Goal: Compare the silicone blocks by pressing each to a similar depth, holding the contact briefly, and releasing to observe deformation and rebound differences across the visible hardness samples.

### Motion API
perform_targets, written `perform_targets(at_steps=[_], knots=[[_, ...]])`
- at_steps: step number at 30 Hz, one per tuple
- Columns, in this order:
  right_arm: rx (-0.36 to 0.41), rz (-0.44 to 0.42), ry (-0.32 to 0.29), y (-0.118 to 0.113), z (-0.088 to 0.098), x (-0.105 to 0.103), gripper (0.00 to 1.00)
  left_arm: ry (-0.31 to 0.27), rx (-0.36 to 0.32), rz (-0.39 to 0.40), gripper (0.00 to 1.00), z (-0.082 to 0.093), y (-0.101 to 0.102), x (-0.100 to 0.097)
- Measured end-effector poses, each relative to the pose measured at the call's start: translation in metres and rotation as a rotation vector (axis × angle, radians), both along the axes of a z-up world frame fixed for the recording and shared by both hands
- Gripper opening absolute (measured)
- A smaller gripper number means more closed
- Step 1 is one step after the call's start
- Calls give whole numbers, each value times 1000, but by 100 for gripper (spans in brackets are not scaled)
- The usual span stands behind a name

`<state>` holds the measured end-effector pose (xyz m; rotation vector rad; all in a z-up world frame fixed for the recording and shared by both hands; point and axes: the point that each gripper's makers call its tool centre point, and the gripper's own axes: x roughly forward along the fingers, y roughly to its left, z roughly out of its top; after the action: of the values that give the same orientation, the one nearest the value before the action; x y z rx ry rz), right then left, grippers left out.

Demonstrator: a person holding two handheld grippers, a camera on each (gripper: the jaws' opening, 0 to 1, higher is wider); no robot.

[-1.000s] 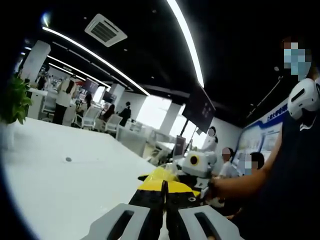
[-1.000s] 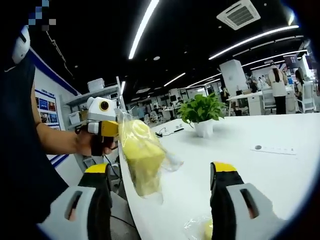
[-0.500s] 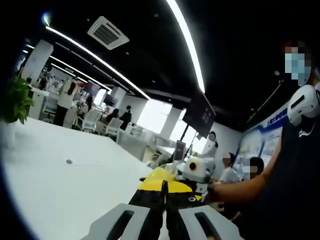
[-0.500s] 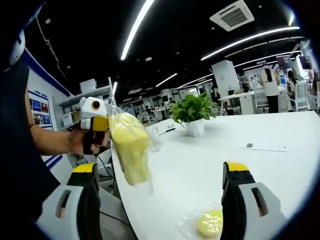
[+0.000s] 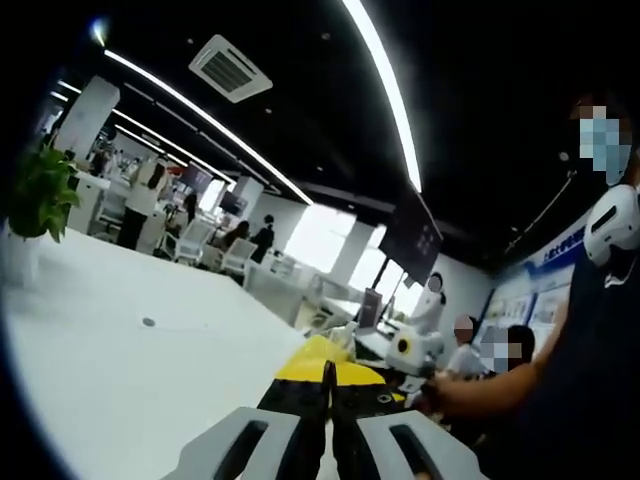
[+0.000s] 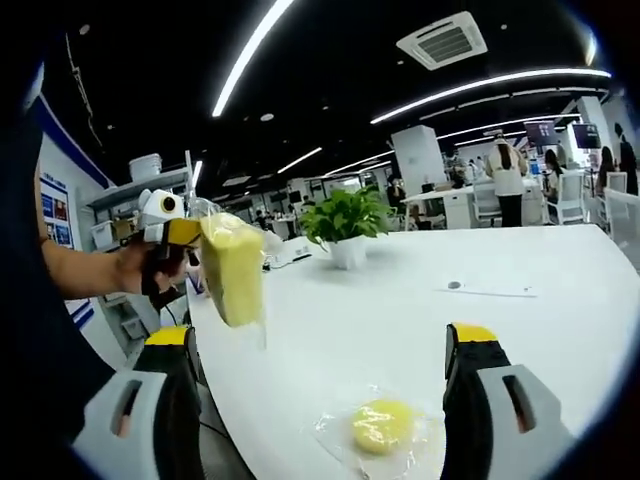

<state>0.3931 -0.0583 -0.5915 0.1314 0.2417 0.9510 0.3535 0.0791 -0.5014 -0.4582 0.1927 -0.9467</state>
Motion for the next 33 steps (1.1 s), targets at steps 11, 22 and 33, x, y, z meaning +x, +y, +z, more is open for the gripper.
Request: perform_targets(at_steps=[11,22,33], knots=[[-62,-114,-1,-45,-23,-5,96,23,6,11,0,-9,7,3],[-148,-272,40,-88,-61,-17,96,51,-5,36,0,-17,23,5],[-144,-312,15,-98,-64,-24,96,100,-21,41,0,-35,32,9]])
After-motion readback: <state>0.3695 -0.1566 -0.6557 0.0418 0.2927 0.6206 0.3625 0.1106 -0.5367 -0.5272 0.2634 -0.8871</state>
